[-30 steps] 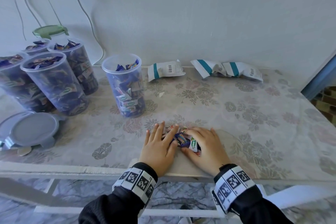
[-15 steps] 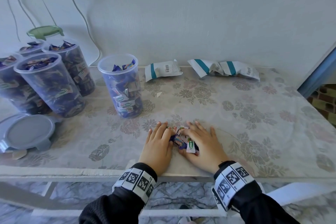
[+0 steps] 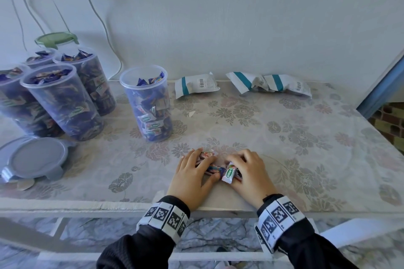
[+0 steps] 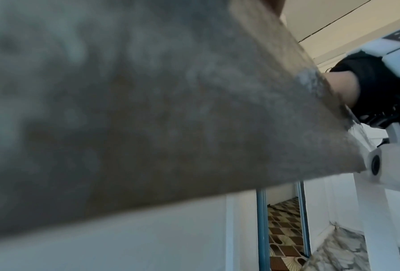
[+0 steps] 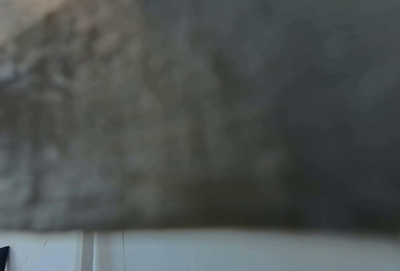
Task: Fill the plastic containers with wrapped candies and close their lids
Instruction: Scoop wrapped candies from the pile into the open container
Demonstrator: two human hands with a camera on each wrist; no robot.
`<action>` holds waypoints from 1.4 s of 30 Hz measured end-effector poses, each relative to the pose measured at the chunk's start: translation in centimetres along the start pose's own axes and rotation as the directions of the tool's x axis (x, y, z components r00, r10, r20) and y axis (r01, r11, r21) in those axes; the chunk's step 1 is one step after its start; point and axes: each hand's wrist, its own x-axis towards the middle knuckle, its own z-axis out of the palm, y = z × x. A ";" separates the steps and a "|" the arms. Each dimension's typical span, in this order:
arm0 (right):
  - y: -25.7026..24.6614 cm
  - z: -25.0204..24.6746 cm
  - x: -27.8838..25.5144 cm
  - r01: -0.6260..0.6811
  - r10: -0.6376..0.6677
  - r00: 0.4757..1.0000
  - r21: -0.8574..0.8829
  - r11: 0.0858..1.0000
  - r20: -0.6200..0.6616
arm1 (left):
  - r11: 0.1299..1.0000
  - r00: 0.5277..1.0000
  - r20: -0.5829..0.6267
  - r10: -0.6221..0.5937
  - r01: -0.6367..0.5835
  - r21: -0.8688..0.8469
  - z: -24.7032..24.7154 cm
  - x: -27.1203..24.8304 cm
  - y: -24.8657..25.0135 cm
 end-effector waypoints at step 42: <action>0.0 -2.4 -1.8 -0.203 0.229 0.960 0.162 0.966 -0.163 | 0.906 0.961 -0.266 0.082 0.040 0.422 0.1 1.3 1.0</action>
